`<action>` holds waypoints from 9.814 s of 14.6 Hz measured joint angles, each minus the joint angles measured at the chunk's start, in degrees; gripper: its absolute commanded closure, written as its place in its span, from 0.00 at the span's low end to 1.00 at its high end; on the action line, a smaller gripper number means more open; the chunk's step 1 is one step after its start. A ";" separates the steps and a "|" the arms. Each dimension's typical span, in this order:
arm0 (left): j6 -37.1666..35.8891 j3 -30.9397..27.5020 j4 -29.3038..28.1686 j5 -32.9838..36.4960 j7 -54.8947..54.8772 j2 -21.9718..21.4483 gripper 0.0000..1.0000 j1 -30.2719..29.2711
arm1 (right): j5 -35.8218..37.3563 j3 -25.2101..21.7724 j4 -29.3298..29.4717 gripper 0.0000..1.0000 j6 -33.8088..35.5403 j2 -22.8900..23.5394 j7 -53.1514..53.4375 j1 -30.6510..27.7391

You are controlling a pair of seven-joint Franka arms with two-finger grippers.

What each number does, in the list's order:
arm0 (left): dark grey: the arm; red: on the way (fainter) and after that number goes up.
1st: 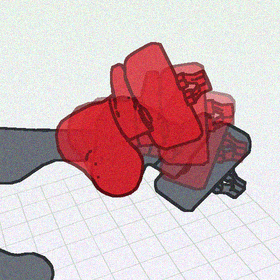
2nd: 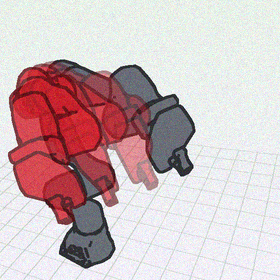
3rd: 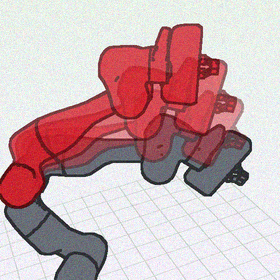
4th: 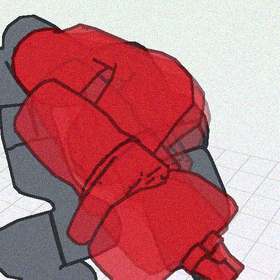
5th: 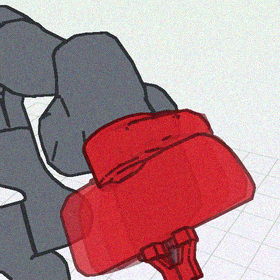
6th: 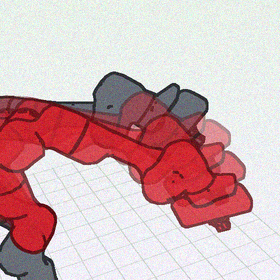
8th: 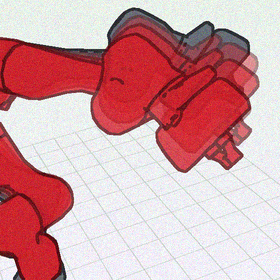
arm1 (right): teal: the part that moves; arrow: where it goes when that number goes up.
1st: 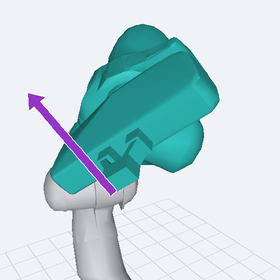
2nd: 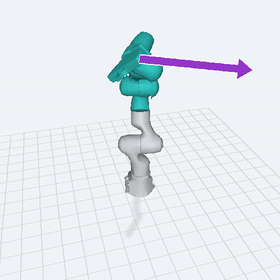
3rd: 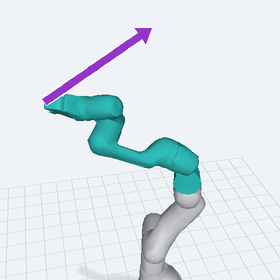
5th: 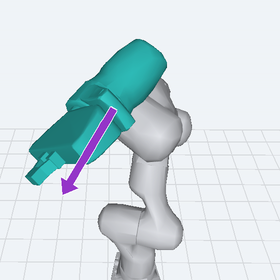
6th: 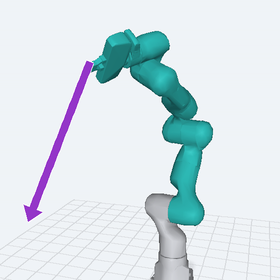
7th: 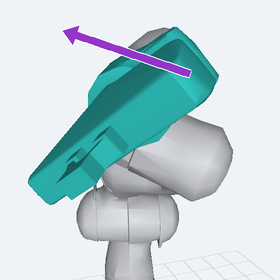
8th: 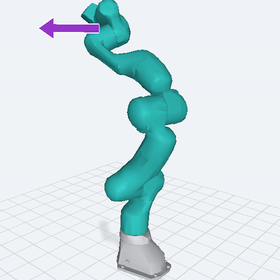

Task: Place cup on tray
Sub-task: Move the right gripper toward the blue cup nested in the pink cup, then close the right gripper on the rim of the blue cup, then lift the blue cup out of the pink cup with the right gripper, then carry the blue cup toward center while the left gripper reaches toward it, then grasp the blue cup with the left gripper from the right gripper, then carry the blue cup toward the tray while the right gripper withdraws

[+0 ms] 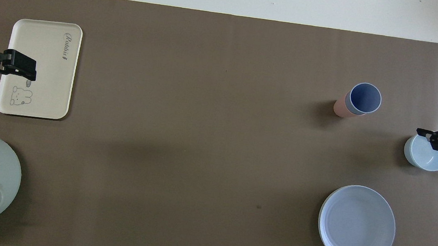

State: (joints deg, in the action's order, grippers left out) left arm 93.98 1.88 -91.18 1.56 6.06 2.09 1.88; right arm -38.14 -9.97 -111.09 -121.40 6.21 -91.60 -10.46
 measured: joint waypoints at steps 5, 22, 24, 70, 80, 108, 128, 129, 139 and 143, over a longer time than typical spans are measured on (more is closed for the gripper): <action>0.00 0.00 0.00 0.00 0.00 0.00 0.00 0.00 | -16.03 0.24 -2.44 0.00 -3.25 5.53 -12.91 0.34; 0.00 0.00 0.00 0.00 0.00 0.00 0.00 0.00 | -46.09 0.52 -7.66 0.00 -2.62 13.41 -32.70 5.01; 0.00 0.00 0.00 0.00 0.00 0.00 0.00 0.00 | -47.41 0.50 -7.77 0.00 -2.71 13.41 -33.15 5.13; 0.01 0.03 0.00 0.00 0.00 0.00 0.00 0.00 | 33.67 1.34 2.40 1.00 -21.06 0.41 71.22 31.96; 1.06 1.15 -0.43 -2.77 0.58 -0.01 0.00 2.07 | 44.50 1.45 15.76 1.00 3.75 2.75 88.32 42.75; 23.43 0.99 10.59 -28.57 39.34 19.12 0.24 21.71 | 53.91 1.88 18.37 1.00 -4.29 9.71 91.99 50.58; 19.55 2.61 12.43 -30.09 38.15 18.69 1.00 19.36 | 50.31 1.71 18.42 1.00 -7.14 10.51 89.03 50.24; 19.13 2.62 13.26 -30.12 37.97 18.65 1.00 18.42 | 50.31 1.71 18.45 1.00 -7.24 10.62 89.03 50.20; 19.55 1.18 14.19 -18.10 13.81 18.57 1.00 -3.65 | 48.08 1.62 19.40 1.00 -7.32 10.55 89.03 47.97; 25.66 0.70 10.40 -17.31 -1.44 17.82 1.00 -13.65 | 44.31 1.51 19.88 1.00 -7.34 8.59 84.98 41.19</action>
State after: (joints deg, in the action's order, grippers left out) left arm 119.65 2.58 -80.78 -15.75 4.63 19.91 -11.77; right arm 6.17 -8.46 -91.21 -128.74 14.80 -6.62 30.74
